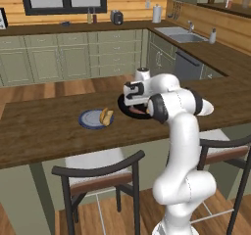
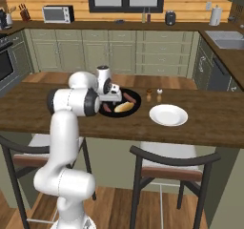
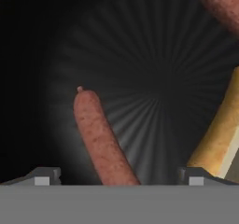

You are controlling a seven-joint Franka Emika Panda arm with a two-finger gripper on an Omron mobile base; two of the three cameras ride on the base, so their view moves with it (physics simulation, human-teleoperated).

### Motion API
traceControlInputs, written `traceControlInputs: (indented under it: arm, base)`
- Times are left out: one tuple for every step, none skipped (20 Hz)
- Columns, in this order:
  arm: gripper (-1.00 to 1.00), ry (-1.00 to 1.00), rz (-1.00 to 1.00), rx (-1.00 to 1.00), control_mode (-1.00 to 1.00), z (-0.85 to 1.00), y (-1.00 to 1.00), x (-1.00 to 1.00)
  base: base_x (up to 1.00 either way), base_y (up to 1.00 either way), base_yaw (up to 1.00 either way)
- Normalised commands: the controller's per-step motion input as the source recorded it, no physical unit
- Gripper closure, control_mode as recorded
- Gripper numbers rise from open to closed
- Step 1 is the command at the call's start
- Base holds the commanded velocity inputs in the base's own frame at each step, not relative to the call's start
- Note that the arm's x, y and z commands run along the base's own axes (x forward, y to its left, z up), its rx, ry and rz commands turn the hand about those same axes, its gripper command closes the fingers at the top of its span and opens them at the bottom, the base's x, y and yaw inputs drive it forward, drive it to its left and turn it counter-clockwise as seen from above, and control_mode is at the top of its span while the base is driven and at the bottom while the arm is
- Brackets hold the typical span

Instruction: Place one bun and one sausage from the bowl on each plate.

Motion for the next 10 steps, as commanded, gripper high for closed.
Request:
traceControlInputs:
  arm:
    - [-1.0,0.0,0.0,0.08,-1.0,-0.65,0.0,0.09]
    - [-1.0,0.0,0.0,0.08,-1.0,-0.71,0.0,0.0]
    - [-1.0,0.0,0.0,0.07,-1.0,-0.71,0.0,0.0]
    - [-1.0,0.0,0.0,0.01,-1.0,-0.68,0.0,0.14]
    - [-1.0,0.0,0.0,0.0,-1.0,-0.61,0.01,0.26]
    - [-1.0,0.0,0.0,0.01,-1.0,-0.54,0.0,0.26]
    - [-1.0,0.0,0.0,0.0,-1.0,-0.56,0.0,0.28]
    - [-1.0,0.0,0.0,0.0,-1.0,-0.56,0.02,0.33]
    - [-1.0,-0.01,0.0,0.0,-1.0,-0.51,0.03,0.3]
    - [-1.0,-0.01,0.0,0.0,-1.0,-0.51,0.0,0.19]
  base:
    - [0.0,0.0,0.0]
    - [0.0,0.0,0.0]
    - [0.0,0.0,0.0]
    - [0.0,0.0,0.0]
    - [0.0,0.0,0.0]
    - [0.0,0.0,0.0]
    - [0.0,0.0,0.0]
    - [0.0,0.0,0.0]
    - [0.0,0.0,0.0]
    - [0.0,0.0,0.0]
